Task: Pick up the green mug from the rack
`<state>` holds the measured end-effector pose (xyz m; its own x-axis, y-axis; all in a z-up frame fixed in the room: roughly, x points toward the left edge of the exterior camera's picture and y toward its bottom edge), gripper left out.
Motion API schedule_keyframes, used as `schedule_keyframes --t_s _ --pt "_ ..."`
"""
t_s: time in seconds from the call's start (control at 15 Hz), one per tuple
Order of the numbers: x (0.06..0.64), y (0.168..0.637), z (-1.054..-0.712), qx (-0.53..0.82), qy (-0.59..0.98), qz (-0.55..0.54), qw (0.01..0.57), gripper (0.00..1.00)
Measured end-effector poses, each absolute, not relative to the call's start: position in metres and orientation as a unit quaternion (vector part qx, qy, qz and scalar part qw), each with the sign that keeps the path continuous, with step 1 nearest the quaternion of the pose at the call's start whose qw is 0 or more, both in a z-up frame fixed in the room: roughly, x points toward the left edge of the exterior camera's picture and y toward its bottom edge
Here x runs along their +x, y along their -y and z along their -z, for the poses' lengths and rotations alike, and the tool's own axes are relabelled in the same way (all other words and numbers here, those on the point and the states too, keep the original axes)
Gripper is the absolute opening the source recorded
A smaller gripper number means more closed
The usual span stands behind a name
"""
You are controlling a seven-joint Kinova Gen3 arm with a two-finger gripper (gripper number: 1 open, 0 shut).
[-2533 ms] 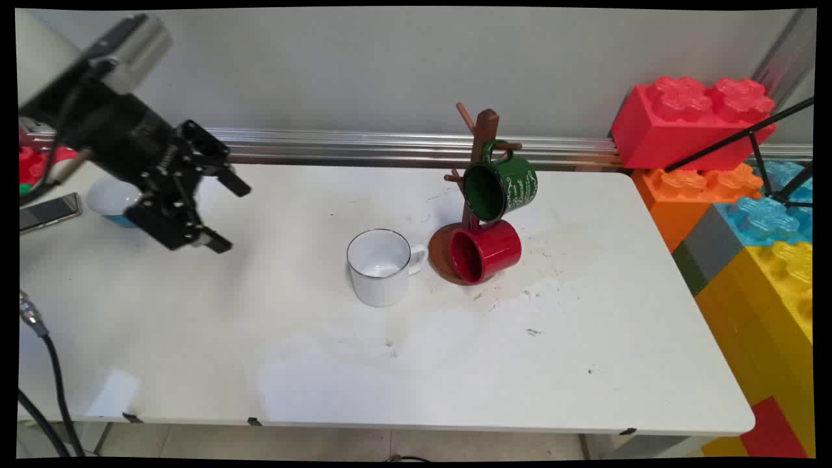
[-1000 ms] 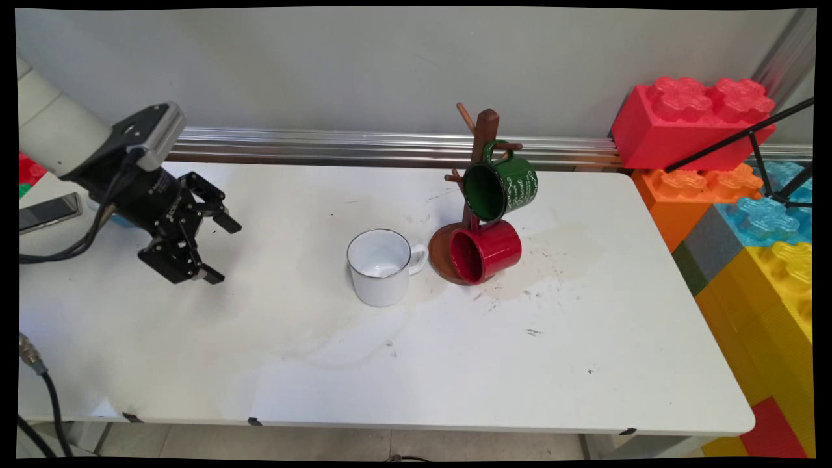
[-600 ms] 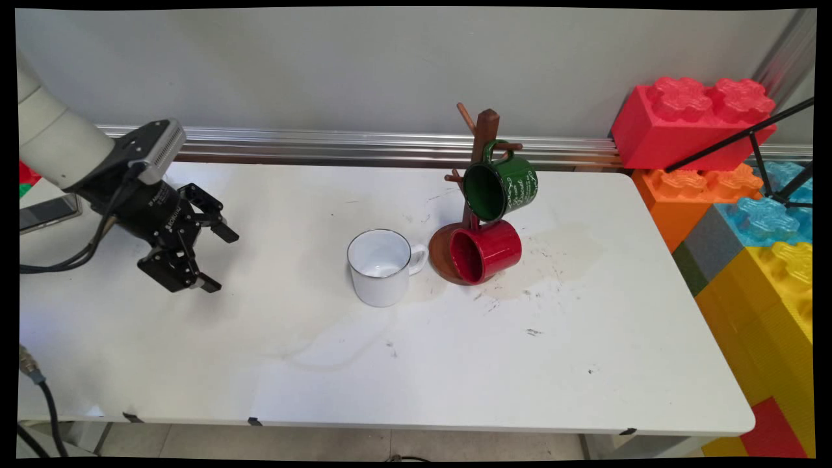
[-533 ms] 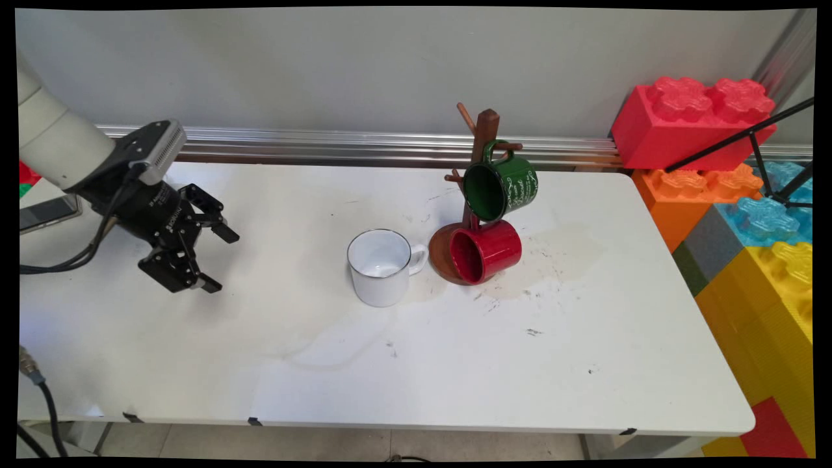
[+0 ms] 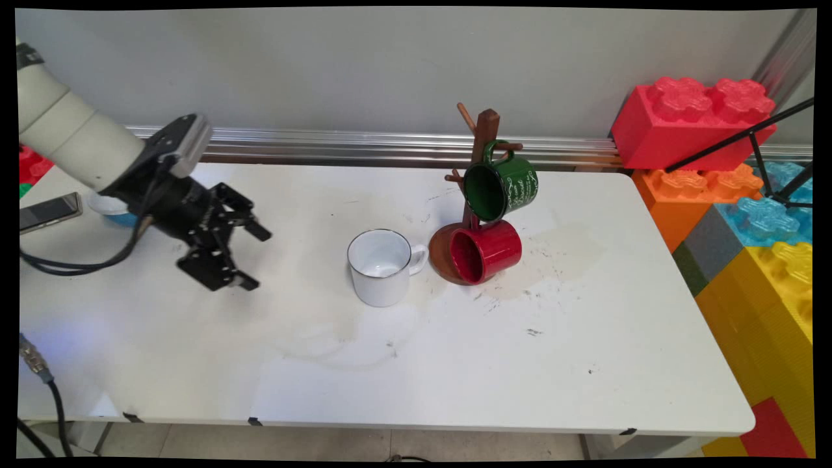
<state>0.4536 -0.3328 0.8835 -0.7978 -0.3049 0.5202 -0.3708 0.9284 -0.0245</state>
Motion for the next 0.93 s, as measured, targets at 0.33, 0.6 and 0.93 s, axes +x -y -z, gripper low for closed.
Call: schedule_keyframes --t_s 0.33,0.6,0.93 --pt "0.389 0.339 -0.895 0.212 0.917 -0.063 0.332 1.00" --pt "0.349 0.343 -0.902 0.230 0.898 -0.061 0.370 1.00" --pt "0.299 0.351 -0.909 0.257 0.870 -0.065 0.416 1.00"
